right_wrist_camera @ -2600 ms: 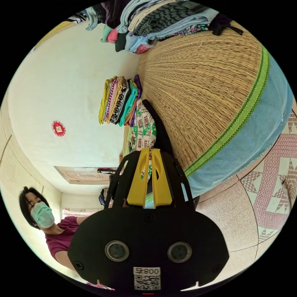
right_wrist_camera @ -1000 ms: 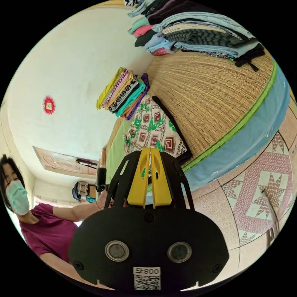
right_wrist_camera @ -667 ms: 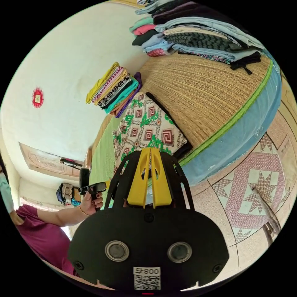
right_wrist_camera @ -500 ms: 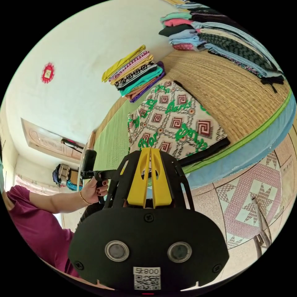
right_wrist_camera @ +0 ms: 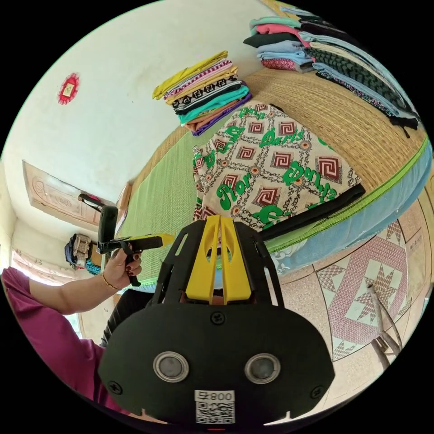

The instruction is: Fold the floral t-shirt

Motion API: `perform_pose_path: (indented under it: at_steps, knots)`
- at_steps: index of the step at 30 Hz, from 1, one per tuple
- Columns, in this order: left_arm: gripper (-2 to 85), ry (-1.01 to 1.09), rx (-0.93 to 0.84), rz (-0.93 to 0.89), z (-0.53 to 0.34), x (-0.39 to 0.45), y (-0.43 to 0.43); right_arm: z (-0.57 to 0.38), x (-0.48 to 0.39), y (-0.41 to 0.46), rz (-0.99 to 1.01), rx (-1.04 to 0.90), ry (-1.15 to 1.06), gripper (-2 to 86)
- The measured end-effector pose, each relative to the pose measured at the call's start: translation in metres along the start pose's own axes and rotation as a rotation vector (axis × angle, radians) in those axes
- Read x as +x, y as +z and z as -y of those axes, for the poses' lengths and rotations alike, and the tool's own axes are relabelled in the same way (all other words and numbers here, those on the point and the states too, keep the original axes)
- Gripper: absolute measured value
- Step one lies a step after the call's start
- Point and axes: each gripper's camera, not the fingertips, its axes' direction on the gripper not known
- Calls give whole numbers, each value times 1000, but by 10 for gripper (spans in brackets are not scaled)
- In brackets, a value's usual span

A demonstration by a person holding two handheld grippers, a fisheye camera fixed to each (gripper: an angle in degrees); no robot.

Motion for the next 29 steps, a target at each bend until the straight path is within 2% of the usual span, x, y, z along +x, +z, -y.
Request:
perform_pose_path:
  at_steps: [4, 9, 14, 21, 29]
  knots:
    - [2, 81, -82, 275, -43, 19, -24, 22, -26, -14, 6, 101, -64, 17]
    - [3, 193, -65, 327, -77, 52, -36, 97, -78, -10, 65, 213, -193, 58]
    - [3, 309, -24, 501, -105, 105, -45, 195, -147, 12, 26, 256, -318, 81]
    - [3, 302, 46, 527, -133, 134, -75, 330, -247, 65, -109, 247, -411, 98]
    - [3, 307, 90, 456, -155, 145, -129, 438, -292, 135, -260, 152, -378, 97]
